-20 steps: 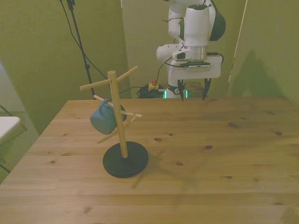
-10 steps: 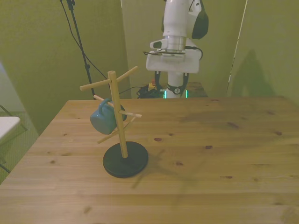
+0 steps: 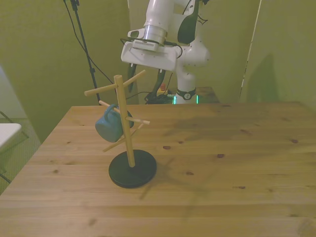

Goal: Unload the mug

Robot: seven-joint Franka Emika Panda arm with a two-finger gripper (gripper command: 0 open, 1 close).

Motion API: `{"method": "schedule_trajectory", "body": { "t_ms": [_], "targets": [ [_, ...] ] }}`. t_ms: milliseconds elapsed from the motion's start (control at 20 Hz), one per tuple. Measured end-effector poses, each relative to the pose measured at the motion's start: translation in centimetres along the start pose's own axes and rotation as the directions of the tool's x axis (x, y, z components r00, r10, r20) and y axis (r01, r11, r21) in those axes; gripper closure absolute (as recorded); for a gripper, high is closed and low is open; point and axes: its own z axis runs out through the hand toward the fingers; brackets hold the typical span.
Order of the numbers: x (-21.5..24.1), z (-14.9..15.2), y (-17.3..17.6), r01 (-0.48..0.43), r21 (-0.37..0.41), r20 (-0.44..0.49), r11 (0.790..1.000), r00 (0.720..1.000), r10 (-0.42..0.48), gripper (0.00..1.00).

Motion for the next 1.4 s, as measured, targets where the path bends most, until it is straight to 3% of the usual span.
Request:
{"method": "schedule_trajectory", "body": {
  "t_ms": [750,1050,1400],
  "targets": [
    [5.3,5.1,-0.4,-0.134,0.067,-0.170,0.989,0.975,0.144,0.00],
    [6.3,7.3,-1.3,-0.141,0.082,-0.204,0.987,0.967,0.155,0.00],
    [6.2,7.8,-1.6,-0.135,0.085,-0.287,0.987,0.946,0.154,0.00]
  ]
}}
